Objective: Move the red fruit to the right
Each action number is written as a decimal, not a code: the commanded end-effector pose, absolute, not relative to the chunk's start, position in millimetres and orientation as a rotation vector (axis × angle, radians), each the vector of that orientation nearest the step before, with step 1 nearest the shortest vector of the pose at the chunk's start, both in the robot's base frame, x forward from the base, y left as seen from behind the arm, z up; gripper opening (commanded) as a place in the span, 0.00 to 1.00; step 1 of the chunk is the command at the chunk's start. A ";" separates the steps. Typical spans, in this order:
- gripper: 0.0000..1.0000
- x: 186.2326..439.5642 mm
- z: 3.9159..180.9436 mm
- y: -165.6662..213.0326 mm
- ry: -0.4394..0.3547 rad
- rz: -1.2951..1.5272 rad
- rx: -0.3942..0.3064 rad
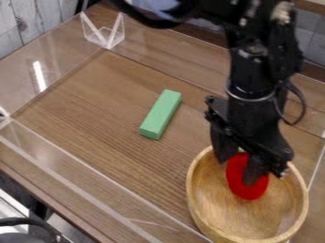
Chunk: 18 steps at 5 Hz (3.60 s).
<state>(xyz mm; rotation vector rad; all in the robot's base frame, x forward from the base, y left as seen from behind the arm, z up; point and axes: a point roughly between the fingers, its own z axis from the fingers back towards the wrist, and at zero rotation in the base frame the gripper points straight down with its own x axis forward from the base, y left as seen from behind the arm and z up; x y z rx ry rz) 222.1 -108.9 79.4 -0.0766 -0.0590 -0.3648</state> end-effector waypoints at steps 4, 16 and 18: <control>1.00 238.1 122.6 -116.7 -0.177 -0.407 -0.095; 1.00 232.9 149.7 -116.0 -0.173 -0.538 -0.152; 0.00 223.2 140.7 -114.2 -0.186 -0.479 -0.142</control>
